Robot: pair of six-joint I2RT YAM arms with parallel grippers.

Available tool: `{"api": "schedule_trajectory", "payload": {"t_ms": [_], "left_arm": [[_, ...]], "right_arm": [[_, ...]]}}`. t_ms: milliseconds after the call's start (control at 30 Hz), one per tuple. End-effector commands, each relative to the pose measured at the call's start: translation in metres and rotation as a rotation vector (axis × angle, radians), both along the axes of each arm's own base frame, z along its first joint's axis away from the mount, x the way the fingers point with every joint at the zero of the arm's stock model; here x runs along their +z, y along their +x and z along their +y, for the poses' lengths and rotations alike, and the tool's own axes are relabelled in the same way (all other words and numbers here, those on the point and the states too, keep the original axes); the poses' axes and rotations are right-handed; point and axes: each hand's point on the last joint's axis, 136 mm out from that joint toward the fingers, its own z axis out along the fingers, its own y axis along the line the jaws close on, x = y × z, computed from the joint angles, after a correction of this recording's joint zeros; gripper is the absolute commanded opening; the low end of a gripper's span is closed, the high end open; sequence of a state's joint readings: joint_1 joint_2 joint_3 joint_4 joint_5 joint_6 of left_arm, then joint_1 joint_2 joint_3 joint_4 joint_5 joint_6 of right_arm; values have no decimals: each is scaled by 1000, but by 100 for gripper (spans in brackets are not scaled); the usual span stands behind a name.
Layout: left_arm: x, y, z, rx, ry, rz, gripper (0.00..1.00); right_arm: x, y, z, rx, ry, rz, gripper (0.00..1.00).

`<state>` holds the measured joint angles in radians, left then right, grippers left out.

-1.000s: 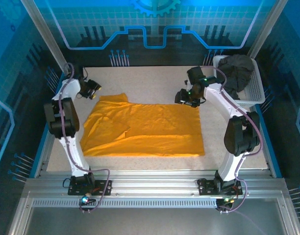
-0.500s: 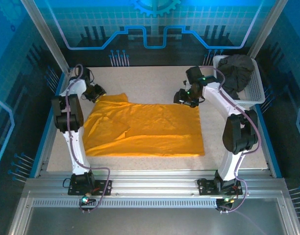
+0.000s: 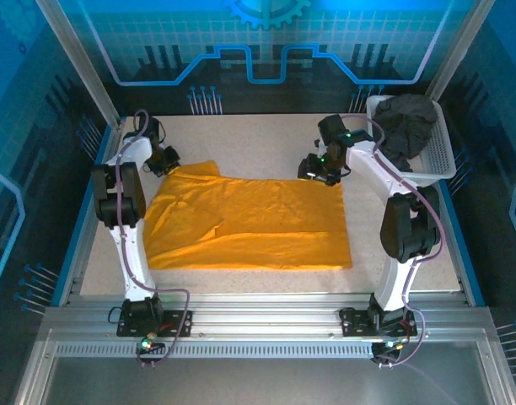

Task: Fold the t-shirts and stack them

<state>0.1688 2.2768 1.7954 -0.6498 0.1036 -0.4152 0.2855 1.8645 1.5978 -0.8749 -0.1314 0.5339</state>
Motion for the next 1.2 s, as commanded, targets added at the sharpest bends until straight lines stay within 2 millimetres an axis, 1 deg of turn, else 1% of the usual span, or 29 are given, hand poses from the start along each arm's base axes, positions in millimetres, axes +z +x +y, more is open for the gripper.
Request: {"api": "schedule_trajectory", "payload": {"t_ms": [0, 133, 233, 367, 567, 700, 767, 800, 833, 967, 1067, 1167], "left_arm": [[21, 2, 11, -2, 70, -32, 9], [37, 8, 10, -19, 93, -76, 5], [49, 10, 6, -36, 111, -99, 5], [61, 9, 1, -57, 140, -114, 7], [65, 8, -5, -76, 146, -118, 6], [67, 9, -10, -86, 138, -125, 1], [70, 9, -14, -89, 138, -132, 0], [73, 10, -16, -89, 134, -138, 0], [74, 10, -19, -89, 127, -142, 0], [80, 9, -29, -101, 117, -152, 0], [81, 7, -33, -100, 104, -150, 0], [84, 4, -36, -99, 98, -151, 0]], "right_arm": [[-6, 7, -19, -41, -69, 17, 53], [-14, 16, -39, -71, -177, 27, 53], [-21, 25, -59, -100, -292, 39, 53], [-34, 37, -82, -136, -414, 84, 53], [-57, 55, -103, -161, -478, 149, 54], [-66, 63, -114, -164, -496, 173, 55], [-66, 66, -118, -165, -493, 170, 55], [-78, 65, -121, -160, -498, 198, 55], [-82, 66, -122, -156, -496, 207, 55], [-93, 66, -121, -140, -470, 230, 55], [-101, 64, -121, -138, -472, 250, 54], [-109, 65, -120, -127, -460, 258, 52]]}}
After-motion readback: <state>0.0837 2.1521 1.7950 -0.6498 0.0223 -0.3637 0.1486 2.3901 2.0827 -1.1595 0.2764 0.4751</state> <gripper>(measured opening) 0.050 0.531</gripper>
